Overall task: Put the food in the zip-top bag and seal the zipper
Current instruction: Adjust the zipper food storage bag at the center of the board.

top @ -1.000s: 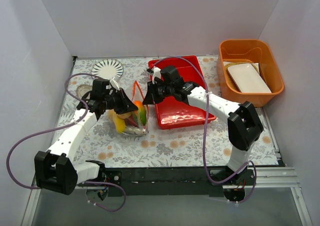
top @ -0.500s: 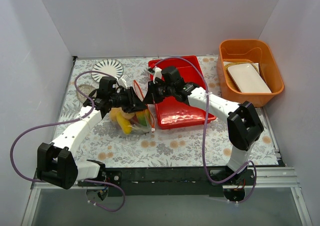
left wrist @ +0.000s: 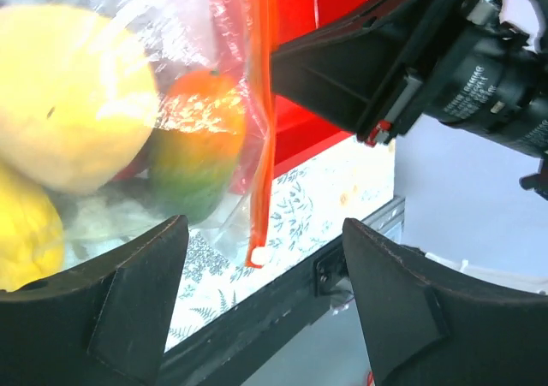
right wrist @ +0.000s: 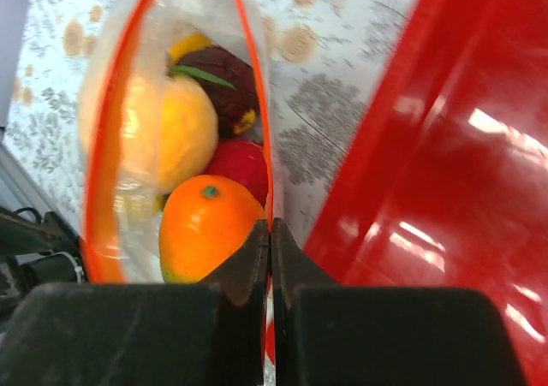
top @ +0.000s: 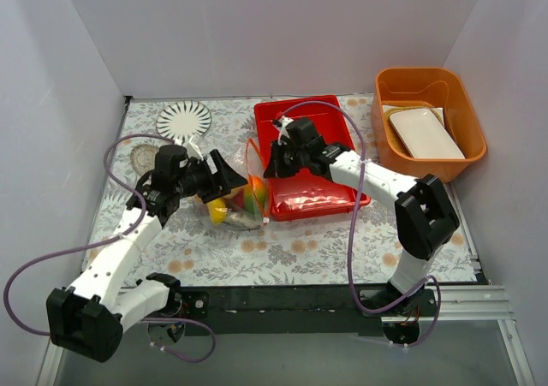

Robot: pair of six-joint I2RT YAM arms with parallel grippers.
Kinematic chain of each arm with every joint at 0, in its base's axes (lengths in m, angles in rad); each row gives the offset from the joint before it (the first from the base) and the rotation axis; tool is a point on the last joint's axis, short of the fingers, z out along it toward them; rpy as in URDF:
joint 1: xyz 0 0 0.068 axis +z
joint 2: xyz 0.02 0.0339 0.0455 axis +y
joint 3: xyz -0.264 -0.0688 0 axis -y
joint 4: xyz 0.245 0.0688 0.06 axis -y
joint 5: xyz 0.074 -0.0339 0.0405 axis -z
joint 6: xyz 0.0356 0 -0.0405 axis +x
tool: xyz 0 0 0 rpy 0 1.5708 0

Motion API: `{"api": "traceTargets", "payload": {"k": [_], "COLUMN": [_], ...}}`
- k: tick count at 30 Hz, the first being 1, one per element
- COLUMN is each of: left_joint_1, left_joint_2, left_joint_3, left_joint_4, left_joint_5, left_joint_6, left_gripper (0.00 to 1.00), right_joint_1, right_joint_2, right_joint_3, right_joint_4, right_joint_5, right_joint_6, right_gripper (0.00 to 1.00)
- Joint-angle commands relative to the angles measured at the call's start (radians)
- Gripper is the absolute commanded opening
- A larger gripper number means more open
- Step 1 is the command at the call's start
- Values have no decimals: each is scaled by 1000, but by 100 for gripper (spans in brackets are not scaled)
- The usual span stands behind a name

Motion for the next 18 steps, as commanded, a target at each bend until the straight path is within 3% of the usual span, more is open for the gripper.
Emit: {"api": "traceTargets", "payload": {"k": [1, 9, 18], "left_joint_1": [-8, -58, -264], "left_joint_2": [-96, -315, -309], "left_joint_3": [-118, -367, -462], "left_joint_4": [40, 178, 327], "left_joint_5": [-52, -30, -118], "left_joint_6": [-94, -353, -508], "left_gripper": [72, 70, 70], "right_joint_1": [-30, -46, -49], "right_joint_2": [-91, -151, -189], "right_joint_3": [-62, -165, -219], "right_joint_4": [-23, -29, -12], "right_joint_5": [79, 143, 162], "right_joint_6": [44, 103, 117], "right_gripper": [1, 1, 1]}}
